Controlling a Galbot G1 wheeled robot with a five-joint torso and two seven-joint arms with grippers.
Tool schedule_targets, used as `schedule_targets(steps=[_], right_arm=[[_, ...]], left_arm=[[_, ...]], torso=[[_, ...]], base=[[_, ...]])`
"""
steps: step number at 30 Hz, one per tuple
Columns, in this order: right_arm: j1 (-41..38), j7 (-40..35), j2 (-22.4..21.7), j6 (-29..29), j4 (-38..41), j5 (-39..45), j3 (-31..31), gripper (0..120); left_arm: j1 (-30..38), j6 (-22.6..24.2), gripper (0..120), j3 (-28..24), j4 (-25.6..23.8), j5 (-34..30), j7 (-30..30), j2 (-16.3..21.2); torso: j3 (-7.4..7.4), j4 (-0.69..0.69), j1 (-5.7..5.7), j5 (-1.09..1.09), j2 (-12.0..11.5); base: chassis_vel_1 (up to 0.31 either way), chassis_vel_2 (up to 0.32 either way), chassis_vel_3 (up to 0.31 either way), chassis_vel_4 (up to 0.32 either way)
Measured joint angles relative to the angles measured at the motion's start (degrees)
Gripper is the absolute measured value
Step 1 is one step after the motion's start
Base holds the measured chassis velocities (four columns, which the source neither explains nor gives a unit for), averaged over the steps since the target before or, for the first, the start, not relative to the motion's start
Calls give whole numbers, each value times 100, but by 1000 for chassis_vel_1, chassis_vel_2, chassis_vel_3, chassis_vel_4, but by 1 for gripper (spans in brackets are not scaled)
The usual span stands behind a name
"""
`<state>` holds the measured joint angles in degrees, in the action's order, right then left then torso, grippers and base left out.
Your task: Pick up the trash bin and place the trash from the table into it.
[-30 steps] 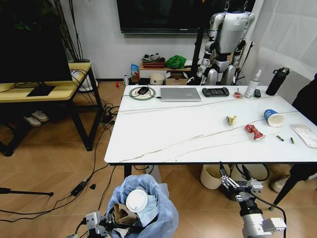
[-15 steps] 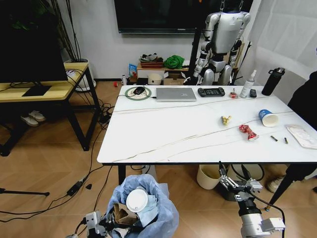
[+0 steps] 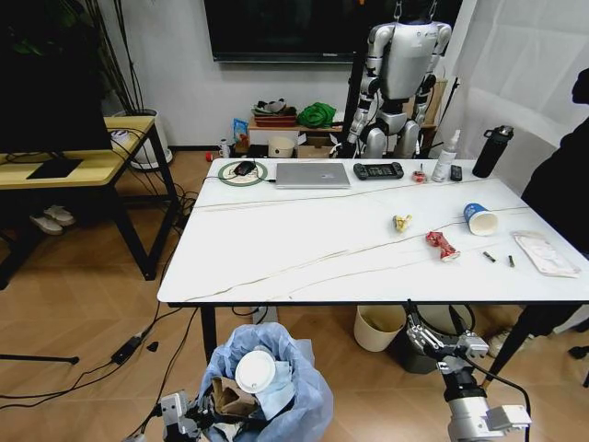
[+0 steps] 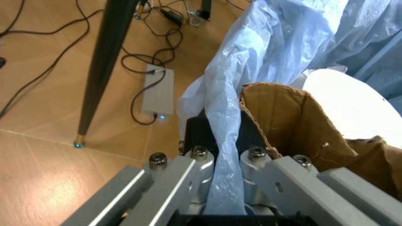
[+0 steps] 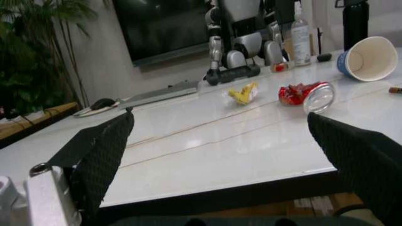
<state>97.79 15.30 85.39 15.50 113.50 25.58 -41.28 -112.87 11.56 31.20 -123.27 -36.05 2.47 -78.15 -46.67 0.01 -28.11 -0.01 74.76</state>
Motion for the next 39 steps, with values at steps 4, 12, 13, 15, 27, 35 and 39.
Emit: schedule_targets(steps=[4, 12, 13, 15, 27, 35, 39], right_arm=[[0, 5, -25, -2, 3, 24, -1, 100], [-20, 8, -60, -8, -6, 58, -2, 100], [-23, 9, -66, -10, -7, 62, -3, 100], [-36, 10, -80, -14, -14, 81, -3, 100], [-53, 16, -109, -14, -46, 121, -9, 100], [-83, 16, -151, -16, -87, 150, -21, 100], [-100, 16, -174, -18, -107, 166, -18, 100]], left_arm=[[-1, 2, 0, -22, 3, 29, 4, -31], [-6, 7, 0, -35, 3, 65, 9, -57], [-6, 7, 0, -36, 3, 69, 10, -61], [-9, 9, 0, -39, 3, 82, 12, -70], [-23, 11, 0, -47, -3, 117, 15, -105], [-33, 11, 0, -64, -31, 147, 15, -154], [-44, 11, 0, -67, -31, 180, 15, -176]], torso=[[0, -1, 0, 1, 0], [1, -1, 1, 1, 1], [0, -1, 1, 1, 1], [0, -1, 1, 1, 1], [0, -1, 1, 1, 1], [0, -1, 1, 0, 1], [0, 0, 1, 1, 1]], base=[[-81, -87, 88, 94], [-89, -85, 77, 86], [-71, -74, 88, 79], [-69, -78, 86, 73], [-96, -88, 91, 92], [-80, -88, 83, 92], [-96, -75, 82, 80]])
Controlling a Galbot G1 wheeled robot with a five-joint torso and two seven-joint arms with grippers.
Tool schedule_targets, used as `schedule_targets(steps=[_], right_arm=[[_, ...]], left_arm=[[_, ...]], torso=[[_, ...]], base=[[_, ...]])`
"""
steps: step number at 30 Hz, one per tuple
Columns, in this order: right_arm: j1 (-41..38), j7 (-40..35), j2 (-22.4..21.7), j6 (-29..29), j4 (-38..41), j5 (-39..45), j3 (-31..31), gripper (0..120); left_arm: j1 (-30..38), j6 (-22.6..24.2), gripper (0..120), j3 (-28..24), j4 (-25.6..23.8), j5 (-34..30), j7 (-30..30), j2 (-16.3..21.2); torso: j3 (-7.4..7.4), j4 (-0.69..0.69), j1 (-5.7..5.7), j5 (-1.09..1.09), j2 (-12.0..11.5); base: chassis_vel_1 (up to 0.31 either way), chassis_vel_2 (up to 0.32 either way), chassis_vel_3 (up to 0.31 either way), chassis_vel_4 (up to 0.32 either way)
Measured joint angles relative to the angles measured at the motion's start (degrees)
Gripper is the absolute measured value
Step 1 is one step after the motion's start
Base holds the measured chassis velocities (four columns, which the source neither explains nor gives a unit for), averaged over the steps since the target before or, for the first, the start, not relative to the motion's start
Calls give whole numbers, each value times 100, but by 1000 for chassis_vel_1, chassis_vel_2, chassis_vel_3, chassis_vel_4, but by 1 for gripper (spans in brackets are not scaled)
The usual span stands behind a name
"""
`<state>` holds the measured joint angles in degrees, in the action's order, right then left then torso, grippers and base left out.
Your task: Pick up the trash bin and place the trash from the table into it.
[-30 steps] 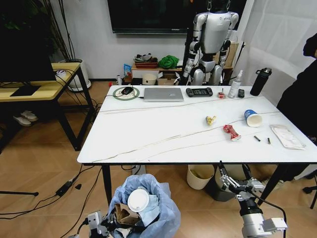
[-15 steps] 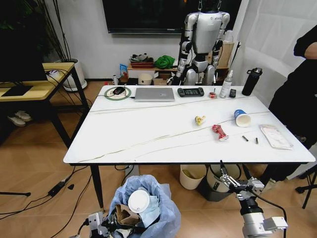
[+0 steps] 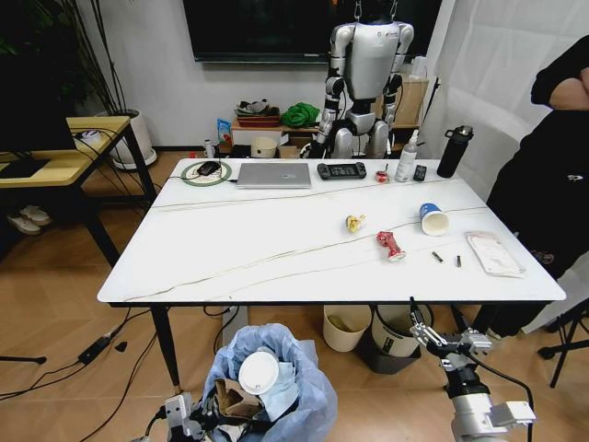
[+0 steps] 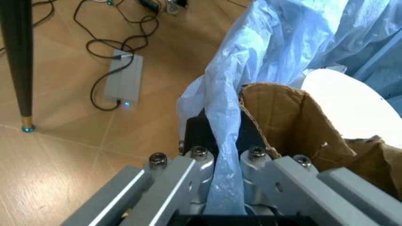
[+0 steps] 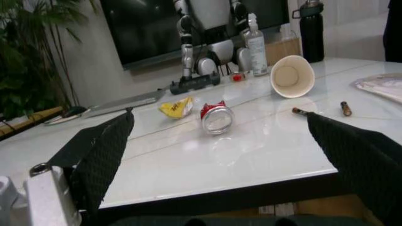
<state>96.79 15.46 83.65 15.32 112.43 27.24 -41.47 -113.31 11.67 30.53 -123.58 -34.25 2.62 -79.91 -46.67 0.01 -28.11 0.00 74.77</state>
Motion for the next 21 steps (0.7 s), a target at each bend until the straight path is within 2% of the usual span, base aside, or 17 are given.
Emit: schedule_targets(steps=[7, 13, 15, 18, 21], right_arm=[[-88, 0, -83, -50, -53, 40, 32, 100], [-434, -60, -307, -358, -101, 23, 200, 100], [-574, -154, -430, -512, -117, 59, 284, 100], [-818, -680, -757, -1176, -98, 86, 466, 100], [-991, -774, -928, -1363, -181, 198, 523, 100]], left_arm=[[-21, -9, 0, -1, -7, 55, 0, -75], [-50, -48, 0, -63, 36, 198, -7, -228], [-67, -60, 0, -73, 49, 236, -12, -279], [-107, -86, 0, -56, 51, 296, -21, -380], [-141, -97, 0, -23, 37, 321, -25, -427]], torso=[[0, 0, 0, 0, 0], [0, 0, 0, 0, 0], [0, -1, 0, 0, 0], [0, 0, 0, 0, 0], [0, 0, 0, -1, 0]], base=[[-99, -85, 93, 94], [-53, -66, 41, 56], [0, 0, 0, 0], [0, 0, 0, 0], [0, 0, 0, 0]])
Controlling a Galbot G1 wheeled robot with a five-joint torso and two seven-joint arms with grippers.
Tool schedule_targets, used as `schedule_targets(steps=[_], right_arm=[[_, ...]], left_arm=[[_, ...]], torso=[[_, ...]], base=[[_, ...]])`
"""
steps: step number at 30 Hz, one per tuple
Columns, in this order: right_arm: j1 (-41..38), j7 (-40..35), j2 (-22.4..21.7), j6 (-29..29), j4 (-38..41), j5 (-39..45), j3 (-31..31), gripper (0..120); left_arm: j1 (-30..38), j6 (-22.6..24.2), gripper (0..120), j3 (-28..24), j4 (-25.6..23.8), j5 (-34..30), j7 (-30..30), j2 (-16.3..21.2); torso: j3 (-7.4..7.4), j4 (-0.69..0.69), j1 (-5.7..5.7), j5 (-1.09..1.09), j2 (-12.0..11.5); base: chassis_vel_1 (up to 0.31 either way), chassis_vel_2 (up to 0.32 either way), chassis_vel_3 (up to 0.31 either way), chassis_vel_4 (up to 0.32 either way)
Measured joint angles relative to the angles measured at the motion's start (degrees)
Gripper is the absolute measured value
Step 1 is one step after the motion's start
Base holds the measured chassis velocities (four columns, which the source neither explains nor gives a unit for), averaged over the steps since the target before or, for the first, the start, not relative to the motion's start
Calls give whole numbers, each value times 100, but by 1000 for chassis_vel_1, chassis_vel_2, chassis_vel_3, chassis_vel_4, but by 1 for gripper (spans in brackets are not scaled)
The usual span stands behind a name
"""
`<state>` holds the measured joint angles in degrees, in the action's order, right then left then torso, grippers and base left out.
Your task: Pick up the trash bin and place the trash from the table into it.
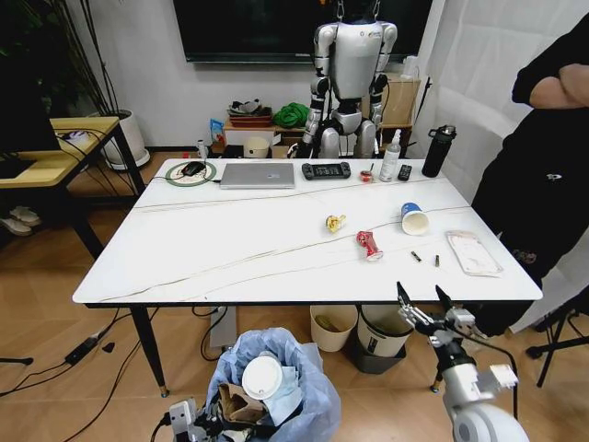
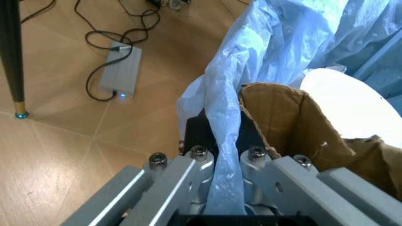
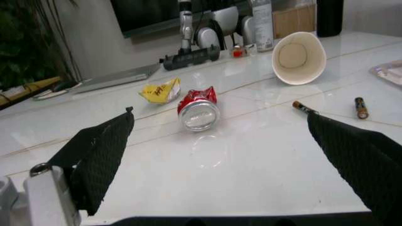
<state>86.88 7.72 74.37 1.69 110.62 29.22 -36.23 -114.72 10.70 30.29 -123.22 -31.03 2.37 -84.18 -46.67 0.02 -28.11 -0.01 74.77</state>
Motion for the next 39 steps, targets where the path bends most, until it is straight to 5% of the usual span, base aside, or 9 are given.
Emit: schedule_targets(steps=[16, 39], right_arm=[[-1388, 39, -1444, -414, -892, 930, 896, 100], [-3063, 227, -1475, -389, -2726, 1165, 2146, 100]], left_arm=[[-187, 13, 0, 280, -325, 172, -13, -225], [-169, 36, 0, 299, -480, 498, -11, -809]], torso=[[0, 0, 0, 0, 0], [0, -1, 0, 0, -1]], base=[[0, 0, 0, 0], [0, 0, 0, 0]])
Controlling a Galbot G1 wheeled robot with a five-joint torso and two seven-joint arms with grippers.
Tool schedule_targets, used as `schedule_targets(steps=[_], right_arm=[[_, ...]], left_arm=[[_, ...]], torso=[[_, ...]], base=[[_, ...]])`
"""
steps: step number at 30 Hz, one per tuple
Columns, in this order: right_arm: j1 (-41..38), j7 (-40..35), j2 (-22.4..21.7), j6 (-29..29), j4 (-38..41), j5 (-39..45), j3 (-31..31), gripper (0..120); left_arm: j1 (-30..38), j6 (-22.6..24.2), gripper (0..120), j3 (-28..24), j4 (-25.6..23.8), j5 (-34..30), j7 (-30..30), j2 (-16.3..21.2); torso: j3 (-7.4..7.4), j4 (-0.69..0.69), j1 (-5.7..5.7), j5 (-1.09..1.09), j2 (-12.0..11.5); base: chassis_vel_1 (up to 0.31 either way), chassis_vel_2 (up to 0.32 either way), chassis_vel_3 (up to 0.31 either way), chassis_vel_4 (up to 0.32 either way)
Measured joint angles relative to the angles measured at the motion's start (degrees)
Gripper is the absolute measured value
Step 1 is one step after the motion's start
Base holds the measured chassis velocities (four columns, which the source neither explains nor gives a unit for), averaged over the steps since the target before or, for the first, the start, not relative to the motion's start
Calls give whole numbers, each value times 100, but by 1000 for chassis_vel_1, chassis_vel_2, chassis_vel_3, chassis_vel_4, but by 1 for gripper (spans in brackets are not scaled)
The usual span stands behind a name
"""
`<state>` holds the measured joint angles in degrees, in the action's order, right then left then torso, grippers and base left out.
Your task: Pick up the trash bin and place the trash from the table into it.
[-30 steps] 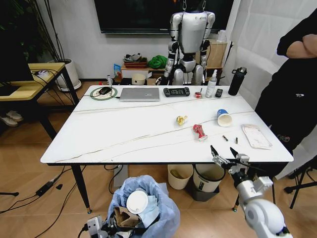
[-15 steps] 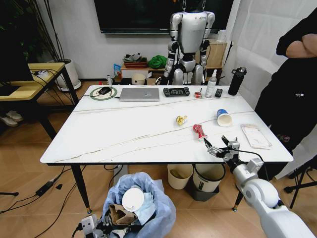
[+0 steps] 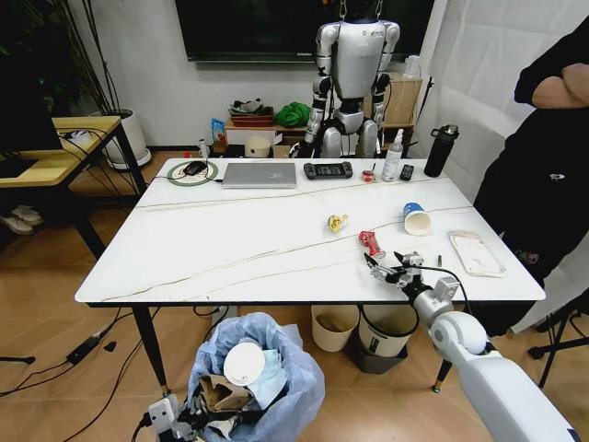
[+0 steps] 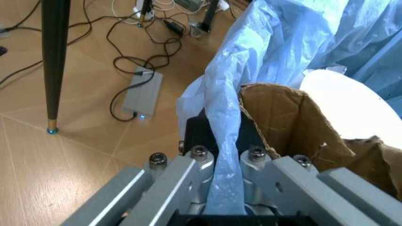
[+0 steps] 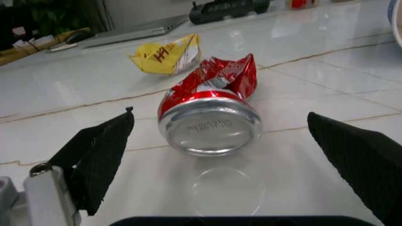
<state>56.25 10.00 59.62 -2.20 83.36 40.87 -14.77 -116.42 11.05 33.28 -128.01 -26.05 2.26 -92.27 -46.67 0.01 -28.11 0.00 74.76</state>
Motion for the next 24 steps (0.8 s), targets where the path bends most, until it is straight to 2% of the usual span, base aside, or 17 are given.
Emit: schedule_targets(steps=[4, 9, 12, 16, 19, 24], right_arm=[[-74, 26, 24, 46, -178, -67, 40, 94], [-116, 61, 19, 84, -256, -87, 17, 70], [-119, 62, 19, 78, -255, -87, 14, 64], [-119, 63, 9, 54, -210, -92, 5, 46], [-119, 63, -10, 42, -174, -93, 2, 41], [-142, 59, -54, 18, -107, -93, 1, 19]], left_arm=[[11, -2, 0, -22, 0, 24, 0, 0], [5, -17, 0, -40, 14, 59, 0, 4], [4, -19, 0, -55, 23, 73, 0, 5], [7, -25, 0, -83, 27, 91, -3, 6], [4, -30, 0, -85, 28, 91, -5, 7], [6, -38, 0, -84, 34, 85, -11, 9]], torso=[[1, 0, 0, -2, 0], [1, 1, 0, 0, 0], [0, 1, 0, 1, 0], [0, 1, 0, 2, 0], [0, 1, 0, 0, 0], [0, 0, 0, 0, 0]], base=[[0, 0, 0, 0], [0, 0, 0, 0], [0, 0, 0, 0], [0, 0, 0, 0], [0, 0, 0, 0], [0, 0, 0, 0]])
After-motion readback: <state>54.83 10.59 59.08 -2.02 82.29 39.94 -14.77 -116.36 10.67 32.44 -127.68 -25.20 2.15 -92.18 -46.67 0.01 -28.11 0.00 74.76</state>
